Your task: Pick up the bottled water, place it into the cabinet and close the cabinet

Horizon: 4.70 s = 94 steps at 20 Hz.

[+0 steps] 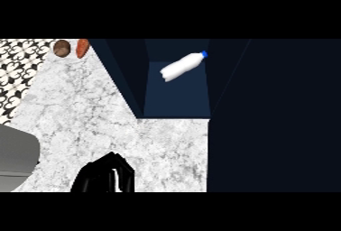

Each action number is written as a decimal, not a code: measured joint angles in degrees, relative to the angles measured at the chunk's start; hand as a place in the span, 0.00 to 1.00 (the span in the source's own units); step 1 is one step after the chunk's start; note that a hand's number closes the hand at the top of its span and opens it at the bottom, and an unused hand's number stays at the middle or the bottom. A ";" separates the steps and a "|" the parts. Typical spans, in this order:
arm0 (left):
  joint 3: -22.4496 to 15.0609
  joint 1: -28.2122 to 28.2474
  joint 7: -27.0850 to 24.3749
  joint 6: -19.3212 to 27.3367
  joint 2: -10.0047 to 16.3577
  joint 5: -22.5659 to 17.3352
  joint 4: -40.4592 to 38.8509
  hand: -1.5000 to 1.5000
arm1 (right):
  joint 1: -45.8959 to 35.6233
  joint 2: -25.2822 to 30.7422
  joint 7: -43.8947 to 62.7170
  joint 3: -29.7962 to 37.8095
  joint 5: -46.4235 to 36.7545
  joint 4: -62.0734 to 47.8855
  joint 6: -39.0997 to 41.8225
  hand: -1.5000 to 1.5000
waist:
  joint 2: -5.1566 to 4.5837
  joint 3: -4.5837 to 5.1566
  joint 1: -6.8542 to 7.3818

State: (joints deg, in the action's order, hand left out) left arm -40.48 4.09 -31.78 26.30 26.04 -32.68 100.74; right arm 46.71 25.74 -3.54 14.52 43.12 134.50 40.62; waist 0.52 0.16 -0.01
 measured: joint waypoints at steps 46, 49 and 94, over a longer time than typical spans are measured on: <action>31.33 28.67 -6.70 -24.88 27.51 -20.67 12.64 0.00 | -35.31 -1.20 19.79 -39.86 -6.92 -0.14 -14.72 1.00 | 1.59 1.21 4.08; 32.43 29.73 -7.32 -26.57 28.10 -21.11 12.45 0.00 | -39.82 -2.86 22.54 -41.46 -7.49 -0.64 -18.16 1.00 | 1.56 1.21 4.74; 58.45 50.71 -8.14 -52.47 21.33 -24.10 6.34 0.00 | -98.05 -22.74 34.74 -32.78 7.93 -59.41 -28.17 1.00 | -0.64 -0.17 1.63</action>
State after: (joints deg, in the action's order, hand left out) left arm 17.97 54.80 -39.92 -26.17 47.37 -56.78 107.08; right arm -51.34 3.00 31.20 -18.26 51.05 75.08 12.44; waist -0.12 -0.01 1.62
